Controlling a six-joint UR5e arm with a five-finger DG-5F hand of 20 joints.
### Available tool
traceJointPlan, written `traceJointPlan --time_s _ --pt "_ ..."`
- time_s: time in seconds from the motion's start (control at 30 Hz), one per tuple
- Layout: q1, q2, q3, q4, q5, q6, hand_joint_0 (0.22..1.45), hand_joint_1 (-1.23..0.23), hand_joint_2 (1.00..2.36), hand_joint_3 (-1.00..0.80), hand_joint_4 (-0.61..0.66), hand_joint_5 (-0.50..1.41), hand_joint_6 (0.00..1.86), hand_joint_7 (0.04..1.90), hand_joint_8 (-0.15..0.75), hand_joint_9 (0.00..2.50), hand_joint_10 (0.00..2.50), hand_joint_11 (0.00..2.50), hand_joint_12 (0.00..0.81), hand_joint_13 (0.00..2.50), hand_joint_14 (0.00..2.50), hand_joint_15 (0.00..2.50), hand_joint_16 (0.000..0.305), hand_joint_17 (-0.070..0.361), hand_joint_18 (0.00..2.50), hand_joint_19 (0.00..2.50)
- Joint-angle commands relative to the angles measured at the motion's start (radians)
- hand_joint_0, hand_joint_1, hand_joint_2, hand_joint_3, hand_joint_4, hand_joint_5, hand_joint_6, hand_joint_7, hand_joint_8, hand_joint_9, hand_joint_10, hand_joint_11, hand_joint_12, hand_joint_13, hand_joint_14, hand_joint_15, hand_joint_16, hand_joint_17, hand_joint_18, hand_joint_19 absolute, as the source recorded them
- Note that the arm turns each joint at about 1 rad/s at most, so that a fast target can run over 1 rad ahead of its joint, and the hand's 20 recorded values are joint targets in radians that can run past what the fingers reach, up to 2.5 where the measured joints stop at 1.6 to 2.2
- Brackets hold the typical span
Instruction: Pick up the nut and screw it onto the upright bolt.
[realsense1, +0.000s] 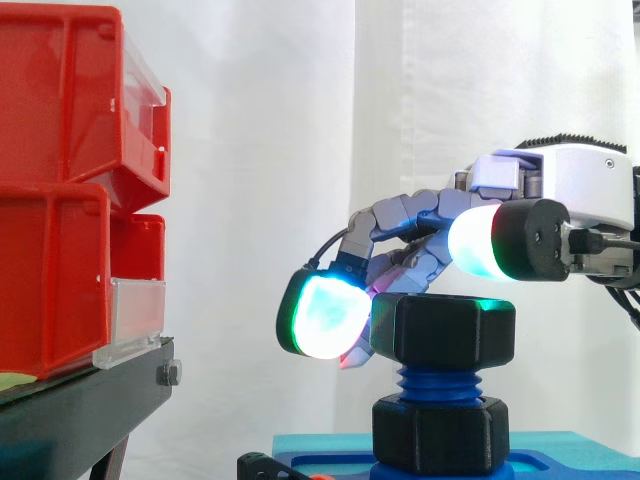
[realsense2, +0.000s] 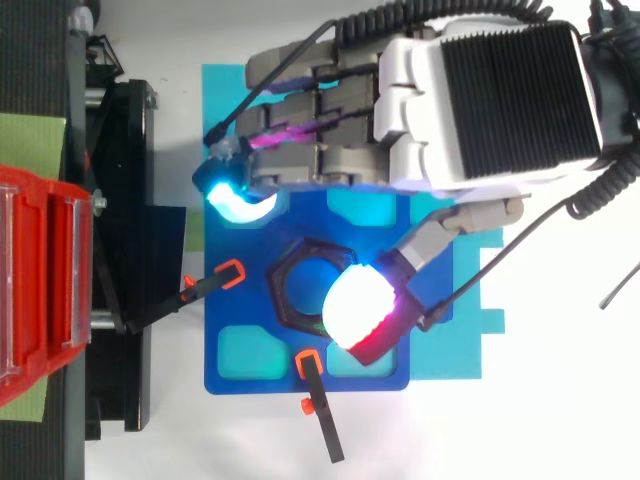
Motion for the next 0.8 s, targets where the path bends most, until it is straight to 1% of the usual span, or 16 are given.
traceJointPlan --time_s 0.0,0.03,0.13,0.23,0.27,0.3,0.4,0.43,0.47,0.53,0.6,0.7,0.77 --pt "0.011 -0.001 0.001 0.004 0.001 0.002 0.5 -0.12 1.0 -0.5 0.19 -0.12 0.5 0.74 0.224 0.74 0.0 0.0 0.229 0.65 0.0 0.0 0.028 0.062 0.46 0.11" --pt "0.011 -0.001 0.001 0.004 0.001 0.002 0.5 -0.12 1.0 -0.5 0.18 -0.12 0.5 0.72 0.224 0.73 0.0 0.0 0.232 0.64 0.0 0.0 0.028 0.064 0.45 0.1" --pt "0.02 -0.001 0.001 0.004 0.003 0.002 0.48 -0.1 1.0 -0.5 0.19 -0.13 0.5 0.7 0.221 0.7 0.0 0.0 0.242 0.61 0.0 0.0 0.031 0.069 0.41 0.09" --pt "0.034 -0.001 0.001 0.004 0.003 0.002 0.48 -0.09 1.0 -0.5 0.18 -0.13 0.5 0.7 0.22 0.68 0.0 0.0 0.248 0.59 0.0 0.0 0.031 0.071 0.4 0.09" --pt "0.043 0.001 0.002 0.004 0.003 0.002 0.48 -0.09 1.0 -0.5 0.18 -0.13 0.5 0.7 0.222 0.68 0.0 0.0 0.248 0.59 0.0 0.0 0.031 0.071 0.4 0.09" --pt "0.045 -0.001 0.002 0.004 0.003 0.004 0.48 -0.09 1.0 -0.5 0.18 -0.14 0.5 0.71 0.223 0.68 0.0 0.0 0.248 0.59 0.0 0.0 0.032 0.071 0.4 0.09" --pt "0.055 0.001 0.004 0.001 0.004 0.005 0.48 -0.09 1.0 -0.5 0.2 -0.13 0.5 0.81 0.229 0.68 0.0 0.0 0.252 0.59 0.0 0.0 0.031 0.071 0.4 0.09" --pt "0.059 0.001 0.004 0.002 0.006 0.005 0.48 -0.1 1.0 -0.5 0.23 -0.12 0.5 0.91 0.234 0.68 0.0 0.0 0.25 0.6 0.0 0.0 0.031 0.069 0.39 0.08" --pt "0.063 -0.001 0.002 0.002 0.009 0.005 0.49 -0.1 1.0 -0.5 0.23 -0.12 0.5 0.94 0.237 0.69 0.0 0.0 0.252 0.6 0.0 0.0 0.031 0.069 0.4 0.09" --pt "0.066 0.001 0.002 0.004 0.011 0.005 0.49 -0.1 1.0 -0.5 0.24 -0.11 0.5 1.06 0.243 0.68 0.0 0.0 0.254 0.6 0.0 0.0 0.03 0.068 0.41 0.09" --pt "0.074 -0.001 0.002 0.002 0.015 0.005 0.49 -0.11 1.0 -0.5 0.24 -0.11 0.5 1.08 0.247 0.68 0.0 0.0 0.254 0.61 0.0 0.0 0.03 0.068 0.41 0.09" --pt "0.078 0.001 0.002 0.001 0.015 0.005 0.49 -0.11 1.0 -0.5 0.25 -0.11 0.5 1.08 0.25 0.68 0.0 0.0 0.254 0.61 0.0 0.0 0.03 0.068 0.41 0.09" --pt "0.078 -0.001 0.002 -0.001 0.015 0.005 0.49 -0.11 1.0 -0.5 0.25 -0.11 0.5 1.08 0.25 0.68 0.0 0.0 0.255 0.61 0.0 0.0 0.03 0.067 0.41 0.09"
